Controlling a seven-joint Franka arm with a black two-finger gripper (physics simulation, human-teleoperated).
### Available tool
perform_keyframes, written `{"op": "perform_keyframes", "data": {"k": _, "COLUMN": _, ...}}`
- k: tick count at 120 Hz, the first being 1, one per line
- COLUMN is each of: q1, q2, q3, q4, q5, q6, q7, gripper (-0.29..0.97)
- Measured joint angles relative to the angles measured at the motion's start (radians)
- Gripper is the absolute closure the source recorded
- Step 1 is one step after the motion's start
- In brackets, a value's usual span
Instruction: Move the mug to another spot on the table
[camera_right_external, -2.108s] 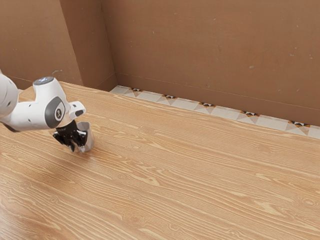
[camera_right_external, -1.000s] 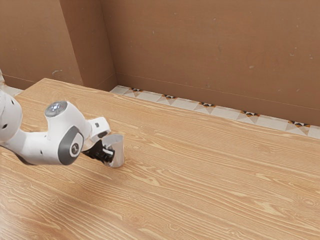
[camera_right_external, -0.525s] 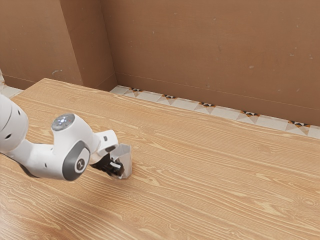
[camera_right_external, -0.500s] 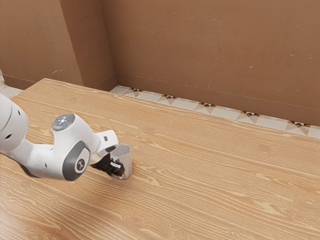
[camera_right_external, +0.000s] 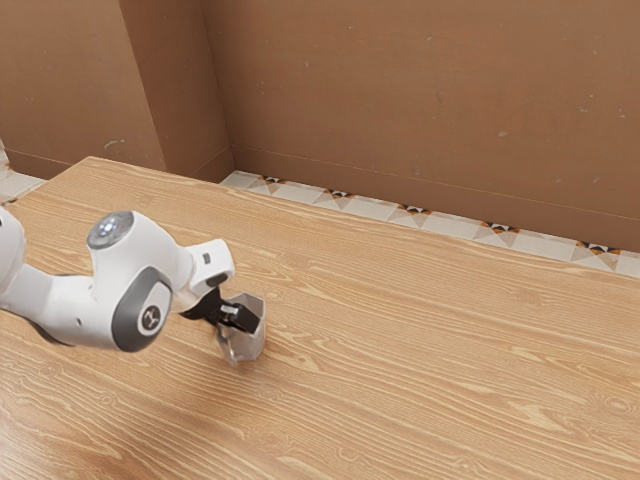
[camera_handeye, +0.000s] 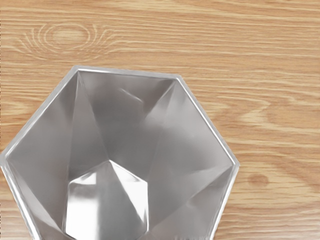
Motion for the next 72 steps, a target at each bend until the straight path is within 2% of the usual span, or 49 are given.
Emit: {"op": "perform_keyframes", "data": {"k": 72, "q1": -0.01, "q2": -0.138, "q3": 0.002, "q4": -0.011, "q5": 0.003, "q6": -0.037, "q7": 0.005, "gripper": 0.0}}
